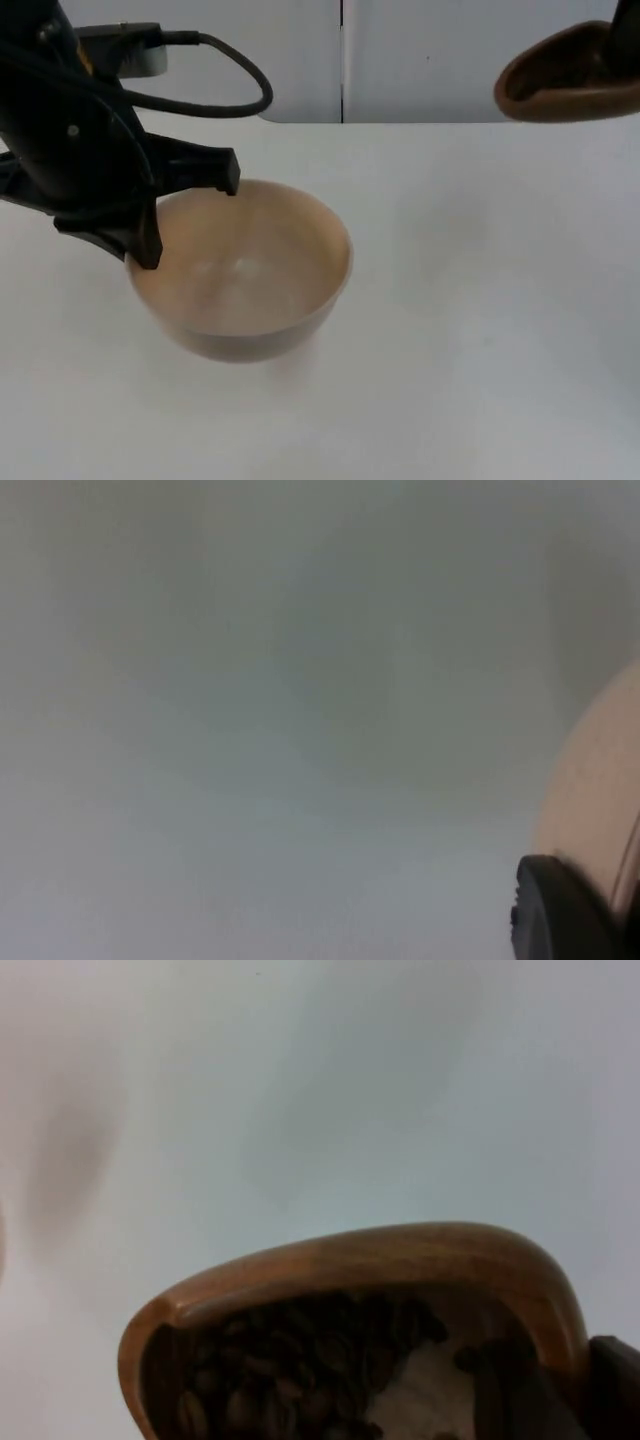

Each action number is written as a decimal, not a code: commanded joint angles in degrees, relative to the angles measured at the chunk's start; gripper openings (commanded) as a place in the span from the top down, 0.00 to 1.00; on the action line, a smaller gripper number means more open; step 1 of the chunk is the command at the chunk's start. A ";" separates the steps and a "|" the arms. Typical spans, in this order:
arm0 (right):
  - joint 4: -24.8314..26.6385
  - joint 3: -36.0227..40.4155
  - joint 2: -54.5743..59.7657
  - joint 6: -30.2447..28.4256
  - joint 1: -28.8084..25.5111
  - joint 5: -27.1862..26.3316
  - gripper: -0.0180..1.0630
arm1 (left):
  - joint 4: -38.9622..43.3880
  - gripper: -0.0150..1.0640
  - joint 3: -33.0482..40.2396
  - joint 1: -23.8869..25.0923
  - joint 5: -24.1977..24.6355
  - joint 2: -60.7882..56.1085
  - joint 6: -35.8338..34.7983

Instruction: Pick up the bowl with the left hand and pour the coffee beans from the cup into the bowl with the right hand.

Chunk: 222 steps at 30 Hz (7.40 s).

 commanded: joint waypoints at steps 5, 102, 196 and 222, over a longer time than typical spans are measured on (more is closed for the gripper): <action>0.09 -0.58 0.32 -0.36 4.35 0.02 0.98 | -0.83 0.99 -0.01 0.21 -1.09 -0.35 -2.01; -62.83 -21.47 17.38 -1.97 40.93 5.46 0.98 | -2.14 0.99 -0.12 0.21 -2.28 2.24 -1.81; -45.34 -21.47 17.38 4.68 34.72 5.46 0.98 | -2.24 0.99 -0.12 0.21 -2.15 2.24 -1.81; -10.03 -21.47 14.53 -2.92 18.36 3.59 0.98 | -2.24 0.99 -0.12 0.21 -2.15 2.24 -1.81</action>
